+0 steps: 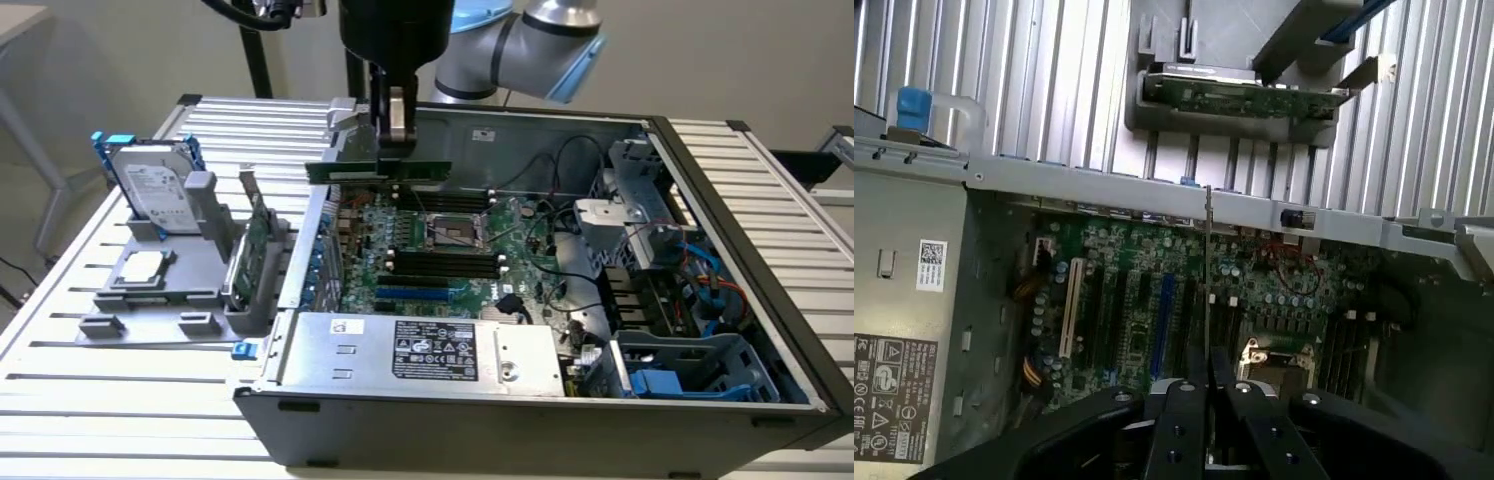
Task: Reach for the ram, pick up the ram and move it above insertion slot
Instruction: 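Pick up the ram and move it above insertion slot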
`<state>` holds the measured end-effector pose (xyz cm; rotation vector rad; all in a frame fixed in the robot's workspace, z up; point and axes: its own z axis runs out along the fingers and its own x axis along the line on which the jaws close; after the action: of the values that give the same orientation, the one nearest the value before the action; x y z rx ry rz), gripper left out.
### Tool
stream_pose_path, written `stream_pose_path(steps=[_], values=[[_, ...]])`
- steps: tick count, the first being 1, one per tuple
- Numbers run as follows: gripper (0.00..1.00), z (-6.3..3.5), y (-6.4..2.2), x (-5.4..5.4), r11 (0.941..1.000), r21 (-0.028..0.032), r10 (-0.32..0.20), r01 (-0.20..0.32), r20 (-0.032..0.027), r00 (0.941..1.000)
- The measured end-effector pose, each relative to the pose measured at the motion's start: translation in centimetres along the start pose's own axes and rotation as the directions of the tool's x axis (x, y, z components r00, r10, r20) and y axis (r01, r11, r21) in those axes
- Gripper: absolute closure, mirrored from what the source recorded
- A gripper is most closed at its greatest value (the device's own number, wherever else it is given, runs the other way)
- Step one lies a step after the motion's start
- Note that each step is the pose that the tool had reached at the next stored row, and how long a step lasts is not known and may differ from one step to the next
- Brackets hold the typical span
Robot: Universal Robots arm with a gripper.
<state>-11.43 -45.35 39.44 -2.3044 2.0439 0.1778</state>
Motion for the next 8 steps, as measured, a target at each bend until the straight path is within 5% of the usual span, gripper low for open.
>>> stream_pose_path(steps=[8], values=[[0.87,0.42,-1.99,-2.6,1.0,-0.0001,0.0,0.0,-0.0007,1.0]])
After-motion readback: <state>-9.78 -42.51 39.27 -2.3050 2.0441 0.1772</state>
